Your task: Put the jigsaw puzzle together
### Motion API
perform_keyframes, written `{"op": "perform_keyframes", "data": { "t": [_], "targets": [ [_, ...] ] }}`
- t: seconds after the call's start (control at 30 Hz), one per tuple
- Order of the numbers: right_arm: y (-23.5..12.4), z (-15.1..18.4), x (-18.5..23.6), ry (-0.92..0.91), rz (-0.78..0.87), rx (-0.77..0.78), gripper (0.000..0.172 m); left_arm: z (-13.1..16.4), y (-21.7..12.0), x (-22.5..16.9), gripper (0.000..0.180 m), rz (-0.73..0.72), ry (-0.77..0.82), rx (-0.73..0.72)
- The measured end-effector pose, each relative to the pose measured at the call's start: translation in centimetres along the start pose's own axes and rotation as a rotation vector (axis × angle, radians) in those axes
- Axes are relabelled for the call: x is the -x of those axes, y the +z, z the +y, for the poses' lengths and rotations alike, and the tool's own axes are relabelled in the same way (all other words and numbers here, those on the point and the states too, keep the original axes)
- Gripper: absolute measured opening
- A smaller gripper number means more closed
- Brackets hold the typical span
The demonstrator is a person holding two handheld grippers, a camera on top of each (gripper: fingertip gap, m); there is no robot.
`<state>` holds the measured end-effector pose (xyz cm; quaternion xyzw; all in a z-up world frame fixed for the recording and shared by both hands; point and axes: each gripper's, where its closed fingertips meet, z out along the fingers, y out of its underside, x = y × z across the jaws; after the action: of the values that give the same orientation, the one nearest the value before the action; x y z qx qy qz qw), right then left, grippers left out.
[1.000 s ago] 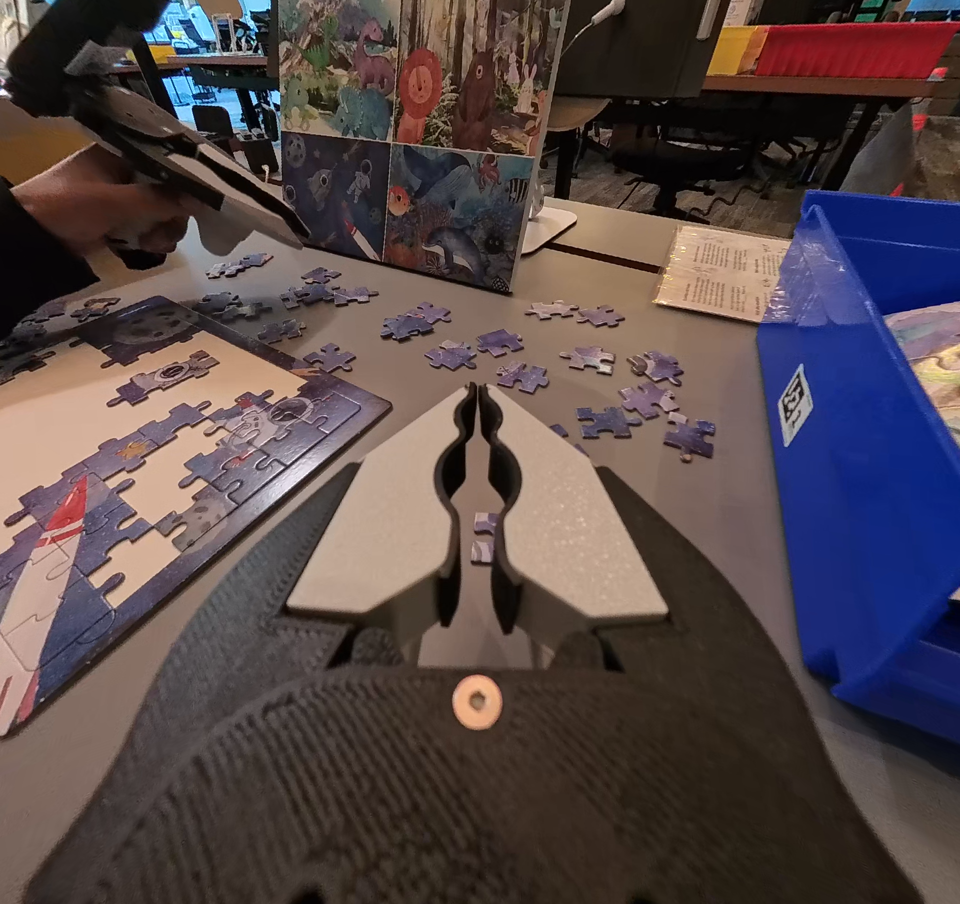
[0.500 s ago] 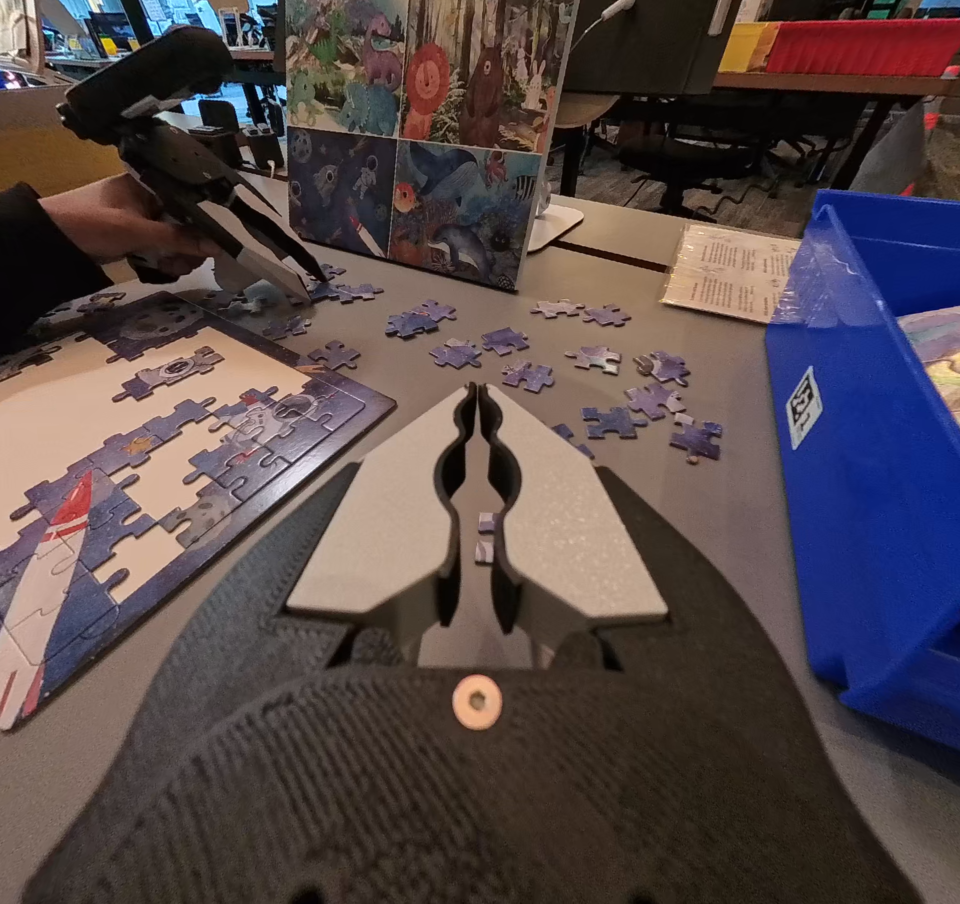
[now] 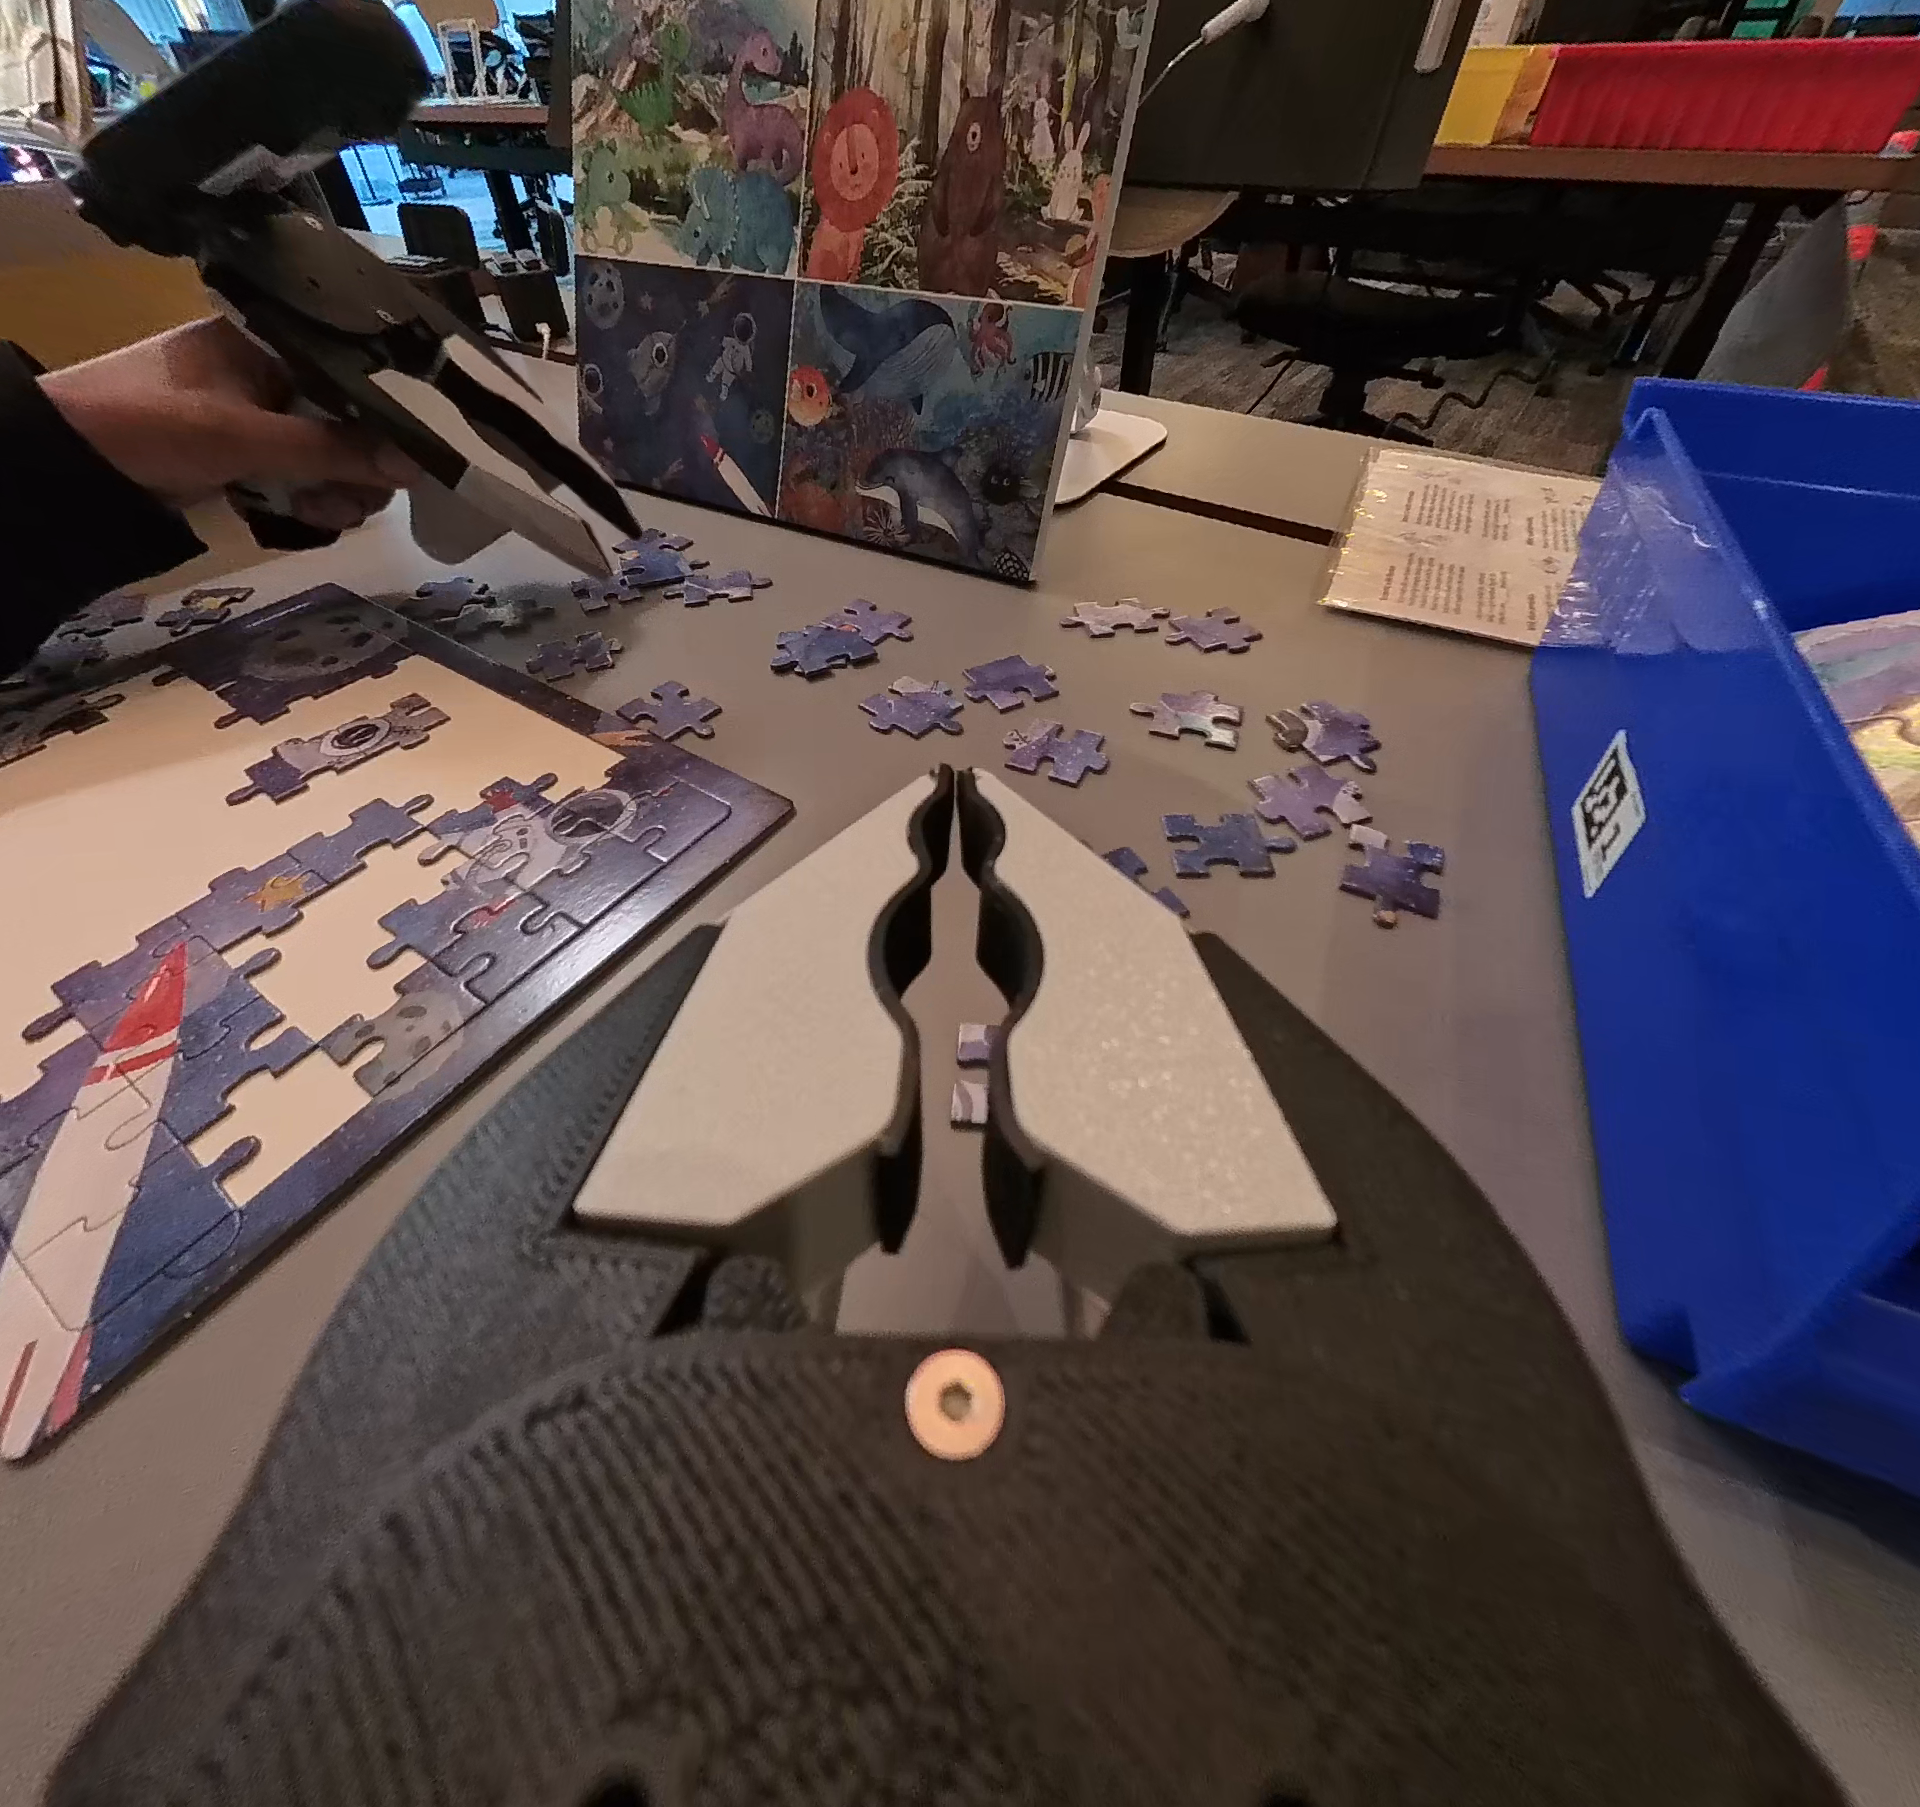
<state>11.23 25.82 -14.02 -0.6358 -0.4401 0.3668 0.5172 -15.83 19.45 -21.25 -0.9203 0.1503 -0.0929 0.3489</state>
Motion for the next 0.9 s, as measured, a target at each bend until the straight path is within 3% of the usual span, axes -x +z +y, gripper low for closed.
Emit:
{"op": "perform_keyframes", "data": {
  "t": [0.33,0.9],
  "targets": [
    [0.0,0.1,0.0,0.000,-0.001,0.004,0.000,1.1,0.4,-0.2,0.044,-0.040,-0.072,0.084],
    [0.1,0.2,0.1,-0.002,-0.006,0.012,0.000,0.7,1.0,1.9,0.050,-0.210,-0.195,0.028]
  ]
}}
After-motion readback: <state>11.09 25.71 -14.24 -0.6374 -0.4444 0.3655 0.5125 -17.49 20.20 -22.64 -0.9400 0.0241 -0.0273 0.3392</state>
